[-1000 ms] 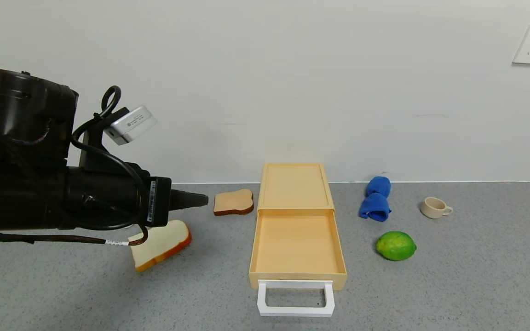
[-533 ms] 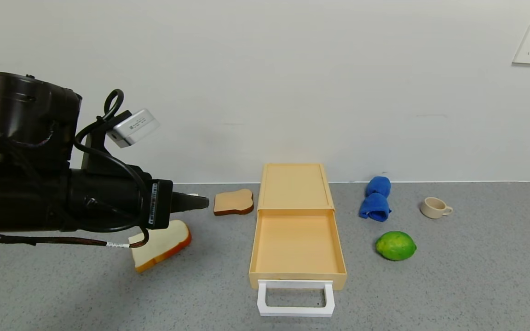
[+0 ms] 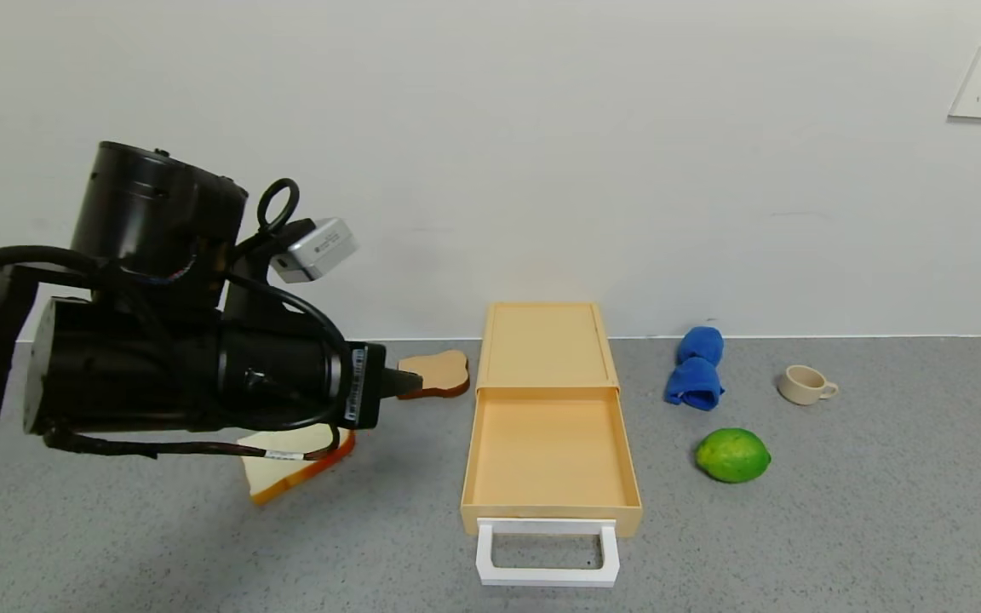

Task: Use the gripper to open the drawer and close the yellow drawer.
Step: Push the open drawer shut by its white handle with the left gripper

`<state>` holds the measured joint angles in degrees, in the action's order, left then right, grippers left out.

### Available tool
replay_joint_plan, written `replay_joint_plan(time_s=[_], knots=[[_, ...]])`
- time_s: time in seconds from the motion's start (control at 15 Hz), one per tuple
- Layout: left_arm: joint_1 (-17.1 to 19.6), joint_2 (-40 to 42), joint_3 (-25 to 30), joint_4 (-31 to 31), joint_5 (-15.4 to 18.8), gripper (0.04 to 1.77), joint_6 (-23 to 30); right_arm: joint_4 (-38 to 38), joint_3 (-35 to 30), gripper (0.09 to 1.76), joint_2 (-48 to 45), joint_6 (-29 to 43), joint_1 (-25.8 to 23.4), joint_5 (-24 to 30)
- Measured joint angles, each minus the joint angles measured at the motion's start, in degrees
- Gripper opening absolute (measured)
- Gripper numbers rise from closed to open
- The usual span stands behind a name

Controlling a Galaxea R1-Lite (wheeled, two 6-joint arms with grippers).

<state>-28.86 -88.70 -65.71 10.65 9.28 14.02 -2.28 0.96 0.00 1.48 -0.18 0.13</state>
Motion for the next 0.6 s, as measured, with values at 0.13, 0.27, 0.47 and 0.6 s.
replay_joint_plan(time_s=[0.13, 0.27, 0.47, 0.6], knots=[[-3.9, -1.6, -2.5, 1.2, -4.4, 0.11, 3.4, 0.0, 0.0, 1.70, 0.0, 0.0, 0.0, 0.0], [-7.1, -3.8, -6.3, 5.1, -8.8, 0.11, 7.3, 0.0, 0.0, 1.70, 0.0, 0.0, 0.0, 0.0], [-11.8, -8.0, -13.9, 15.7, -14.9, 0.11, 15.9, 0.0, 0.0, 1.70, 0.0, 0.0, 0.0, 0.0], [-14.3, -10.9, -18.6, 22.2, -16.1, 0.11, 20.7, 0.0, 0.0, 1.70, 0.0, 0.0, 0.0, 0.0]])
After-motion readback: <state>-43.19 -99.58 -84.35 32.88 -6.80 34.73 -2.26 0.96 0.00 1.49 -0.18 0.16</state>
